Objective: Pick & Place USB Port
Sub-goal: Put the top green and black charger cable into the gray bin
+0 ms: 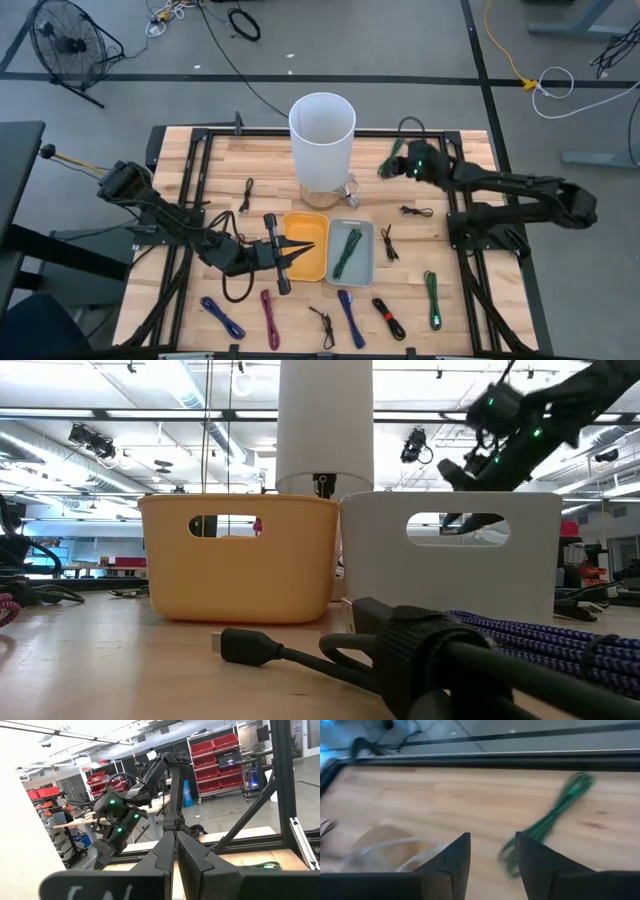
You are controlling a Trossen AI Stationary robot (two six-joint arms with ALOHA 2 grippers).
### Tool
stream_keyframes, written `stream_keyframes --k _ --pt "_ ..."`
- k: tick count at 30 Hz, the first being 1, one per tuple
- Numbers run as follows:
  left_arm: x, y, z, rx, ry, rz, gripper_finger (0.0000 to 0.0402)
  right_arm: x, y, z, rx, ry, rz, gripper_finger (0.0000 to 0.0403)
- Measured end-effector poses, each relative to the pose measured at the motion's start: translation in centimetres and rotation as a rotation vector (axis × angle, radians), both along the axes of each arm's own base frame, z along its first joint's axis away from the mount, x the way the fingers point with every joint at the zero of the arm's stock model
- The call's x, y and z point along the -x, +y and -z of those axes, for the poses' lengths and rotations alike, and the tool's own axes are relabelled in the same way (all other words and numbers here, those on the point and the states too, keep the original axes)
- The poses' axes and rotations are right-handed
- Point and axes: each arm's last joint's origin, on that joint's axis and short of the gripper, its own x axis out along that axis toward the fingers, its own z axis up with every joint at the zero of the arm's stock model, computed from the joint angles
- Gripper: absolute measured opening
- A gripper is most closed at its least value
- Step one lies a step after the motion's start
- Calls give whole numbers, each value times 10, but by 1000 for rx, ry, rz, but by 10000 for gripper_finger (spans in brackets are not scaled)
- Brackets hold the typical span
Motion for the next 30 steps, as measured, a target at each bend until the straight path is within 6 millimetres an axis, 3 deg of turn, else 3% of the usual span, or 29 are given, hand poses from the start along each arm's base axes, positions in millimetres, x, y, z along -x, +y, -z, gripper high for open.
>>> stream_keyframes --k 8,17,22,30 --pt "1 4 1 -50 42 -152 25 4 -41 21 -59 -19 72 179" --pt "0 9 1 -41 56 -239 25 -1 -72 72 -162 76 83 181" --pt "0 10 1 -41 56 -243 25 -9 -83 65 -179 84 118 181" --pt "0 13 1 -84 93 -324 25 -18 -87 75 -198 197 135 181"
